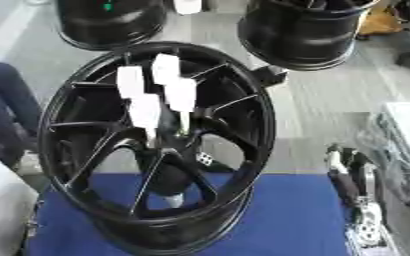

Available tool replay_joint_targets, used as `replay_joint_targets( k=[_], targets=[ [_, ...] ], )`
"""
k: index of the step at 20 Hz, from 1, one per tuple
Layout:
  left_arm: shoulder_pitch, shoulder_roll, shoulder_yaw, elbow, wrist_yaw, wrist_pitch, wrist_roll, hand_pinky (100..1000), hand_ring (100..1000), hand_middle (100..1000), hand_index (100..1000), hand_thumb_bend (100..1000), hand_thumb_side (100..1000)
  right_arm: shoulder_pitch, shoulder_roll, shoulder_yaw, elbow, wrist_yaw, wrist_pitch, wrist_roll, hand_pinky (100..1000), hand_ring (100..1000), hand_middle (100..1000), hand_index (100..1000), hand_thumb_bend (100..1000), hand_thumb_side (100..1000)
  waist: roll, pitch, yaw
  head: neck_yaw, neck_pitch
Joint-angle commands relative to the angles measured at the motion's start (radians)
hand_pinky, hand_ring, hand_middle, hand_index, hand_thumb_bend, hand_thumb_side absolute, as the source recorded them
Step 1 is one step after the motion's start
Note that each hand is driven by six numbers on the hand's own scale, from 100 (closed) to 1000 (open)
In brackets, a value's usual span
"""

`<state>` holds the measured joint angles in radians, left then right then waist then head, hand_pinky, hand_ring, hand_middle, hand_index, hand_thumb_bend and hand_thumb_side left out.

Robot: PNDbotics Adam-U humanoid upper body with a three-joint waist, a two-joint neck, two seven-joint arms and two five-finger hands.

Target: Pull the pin out of the wheel hub.

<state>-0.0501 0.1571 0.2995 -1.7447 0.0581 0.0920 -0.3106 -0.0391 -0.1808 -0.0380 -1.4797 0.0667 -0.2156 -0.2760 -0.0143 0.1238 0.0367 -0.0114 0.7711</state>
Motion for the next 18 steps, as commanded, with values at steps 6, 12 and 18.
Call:
replay_joint_targets(
  k=[6, 12, 18],
  targets=[
    [-0.012, 0.029, 0.011, -0.023, 0.006, -0.009, 0.012, 646, 579, 626, 634, 528, 610, -0.004, -0.012, -0.010, -0.016, 0.004, -0.004, 0.000, 678, 589, 555, 605, 100, 568, 0.004, -0.019, -0.002, -0.003, -0.001],
    [-0.055, 0.146, 0.011, -0.042, 0.020, -0.054, 0.046, 647, 589, 640, 675, 542, 574, -0.004, -0.019, -0.012, -0.013, 0.005, -0.003, -0.002, 678, 590, 555, 605, 100, 574, 0.013, -0.019, -0.006, -0.010, -0.001],
    [-0.170, 0.301, -0.080, -0.067, -0.058, -0.147, 0.002, 683, 643, 700, 737, 631, 548, 0.000, -0.039, -0.015, -0.009, 0.012, -0.002, -0.005, 678, 589, 554, 605, 100, 577, 0.043, -0.023, -0.014, -0.022, -0.001]
  ],
)
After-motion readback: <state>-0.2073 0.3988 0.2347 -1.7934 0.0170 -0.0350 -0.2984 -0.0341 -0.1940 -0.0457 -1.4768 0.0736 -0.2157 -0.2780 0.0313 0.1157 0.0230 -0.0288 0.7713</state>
